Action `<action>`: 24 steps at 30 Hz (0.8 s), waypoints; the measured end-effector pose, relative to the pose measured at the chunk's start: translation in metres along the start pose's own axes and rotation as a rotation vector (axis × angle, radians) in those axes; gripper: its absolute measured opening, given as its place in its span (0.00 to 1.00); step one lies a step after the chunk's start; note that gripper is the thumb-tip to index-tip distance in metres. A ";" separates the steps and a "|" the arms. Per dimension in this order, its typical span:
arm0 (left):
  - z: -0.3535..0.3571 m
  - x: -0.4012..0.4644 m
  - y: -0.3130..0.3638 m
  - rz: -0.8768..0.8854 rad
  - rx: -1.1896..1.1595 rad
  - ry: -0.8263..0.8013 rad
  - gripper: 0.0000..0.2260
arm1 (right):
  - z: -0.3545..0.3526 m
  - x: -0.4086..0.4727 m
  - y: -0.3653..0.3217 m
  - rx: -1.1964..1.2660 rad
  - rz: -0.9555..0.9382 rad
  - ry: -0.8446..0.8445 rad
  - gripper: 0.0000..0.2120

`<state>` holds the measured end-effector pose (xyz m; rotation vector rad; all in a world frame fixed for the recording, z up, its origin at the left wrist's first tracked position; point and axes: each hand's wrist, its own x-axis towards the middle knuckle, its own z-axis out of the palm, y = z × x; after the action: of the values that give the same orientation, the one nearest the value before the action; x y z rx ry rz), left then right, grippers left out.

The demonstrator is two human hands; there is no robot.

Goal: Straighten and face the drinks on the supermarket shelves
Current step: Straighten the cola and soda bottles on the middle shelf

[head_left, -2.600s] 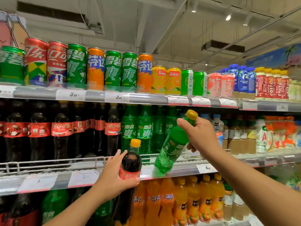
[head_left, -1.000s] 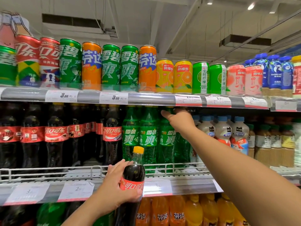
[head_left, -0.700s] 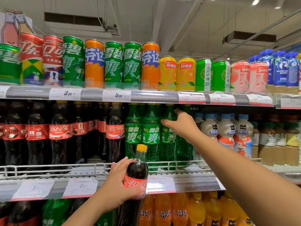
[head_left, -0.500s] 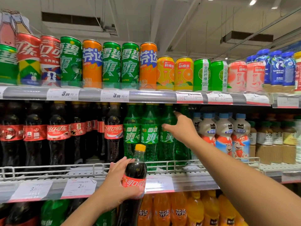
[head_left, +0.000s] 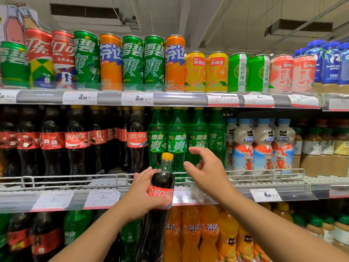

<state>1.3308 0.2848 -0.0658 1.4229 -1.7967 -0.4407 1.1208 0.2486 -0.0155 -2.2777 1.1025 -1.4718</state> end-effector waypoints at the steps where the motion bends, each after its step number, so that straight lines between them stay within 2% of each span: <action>1: 0.001 0.001 0.001 -0.005 0.019 0.013 0.36 | 0.006 -0.010 -0.002 0.043 0.067 -0.081 0.22; 4: 0.000 0.001 0.006 -0.001 0.070 0.017 0.34 | 0.022 -0.026 -0.012 0.212 0.254 -0.239 0.23; 6: 0.000 -0.003 0.010 0.017 0.130 -0.017 0.33 | 0.029 -0.027 -0.016 0.269 0.274 -0.250 0.16; 7: 0.001 -0.006 0.012 0.039 0.172 -0.028 0.32 | 0.032 -0.027 -0.018 0.279 0.267 -0.245 0.13; 10: 0.005 -0.019 0.013 0.132 0.267 0.002 0.30 | 0.039 -0.032 -0.019 0.324 0.216 -0.270 0.13; 15: 0.000 -0.051 0.020 0.109 0.263 0.026 0.35 | 0.047 -0.048 -0.023 0.333 0.194 -0.326 0.17; 19: -0.018 -0.068 0.015 0.140 0.329 0.046 0.30 | 0.056 -0.055 -0.038 0.314 0.147 -0.397 0.16; 24: -0.054 -0.077 -0.005 0.159 0.323 0.032 0.32 | 0.075 -0.051 -0.071 0.325 0.069 -0.274 0.14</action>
<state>1.3792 0.3658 -0.0629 1.4742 -2.0019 -0.0452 1.2073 0.3178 -0.0487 -2.1098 0.7892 -1.1695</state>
